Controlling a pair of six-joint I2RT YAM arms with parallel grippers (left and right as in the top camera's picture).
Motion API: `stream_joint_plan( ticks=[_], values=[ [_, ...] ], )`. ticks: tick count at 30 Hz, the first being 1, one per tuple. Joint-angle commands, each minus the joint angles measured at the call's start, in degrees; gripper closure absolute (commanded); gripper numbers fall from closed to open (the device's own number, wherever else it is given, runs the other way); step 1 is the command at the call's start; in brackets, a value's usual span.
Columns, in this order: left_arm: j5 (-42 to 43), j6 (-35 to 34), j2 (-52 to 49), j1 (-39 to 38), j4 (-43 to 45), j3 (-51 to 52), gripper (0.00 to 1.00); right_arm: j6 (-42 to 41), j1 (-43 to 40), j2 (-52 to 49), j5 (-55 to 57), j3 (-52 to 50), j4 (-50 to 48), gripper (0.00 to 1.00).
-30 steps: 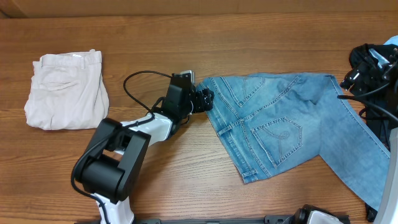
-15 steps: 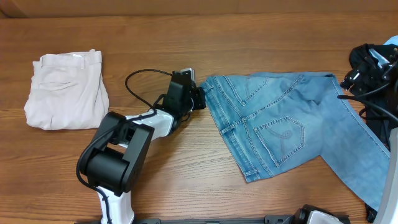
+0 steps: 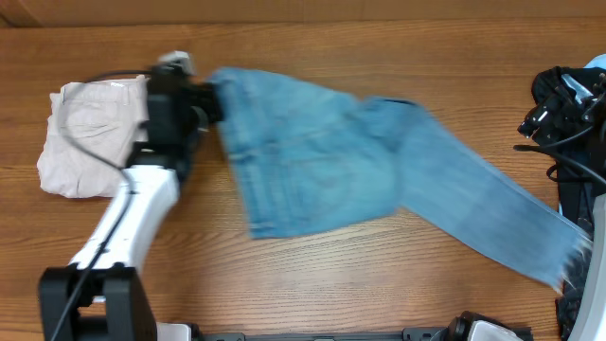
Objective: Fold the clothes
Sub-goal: 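Grasp the jeans waistband with the left gripper and pull it leftward, then grasp the jeans hem with the right gripper while left holds waistband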
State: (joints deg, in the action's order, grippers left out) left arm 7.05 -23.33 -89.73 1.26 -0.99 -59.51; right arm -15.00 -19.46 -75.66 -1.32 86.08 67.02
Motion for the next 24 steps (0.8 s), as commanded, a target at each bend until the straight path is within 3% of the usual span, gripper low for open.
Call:
stream_joint_plan(
  ticks=[1, 9, 12, 18, 24],
  values=[
    [6.5, 2.6, -0.2, 2.4, -7.0, -0.9, 0.0, -0.3, -0.2, 0.1, -0.3, 0.9, -0.2, 0.08],
    [11.9, 2.6, -0.2, -0.7, -46.7, -0.8, 0.0, -0.3, -0.2, 0.1, -0.3, 0.9, 0.0, 0.08],
    [11.0, 2.6, -0.2, -2.3, -57.0, -0.2, 0.0, -0.3, -0.2, 0.1, -0.3, 0.9, 0.0, 0.07],
    [0.2, -0.7, -0.2, -4.0, -63.9, 1.5, 0.0, -0.3, -0.2, 0.1, -0.3, 0.9, 0.1, 0.07],
    [1.0, -4.9, -0.3, -4.0, -59.7, 6.4, 0.0, -0.3, -0.2, 0.1, -0.3, 0.9, 0.2, 0.07]
  ],
)
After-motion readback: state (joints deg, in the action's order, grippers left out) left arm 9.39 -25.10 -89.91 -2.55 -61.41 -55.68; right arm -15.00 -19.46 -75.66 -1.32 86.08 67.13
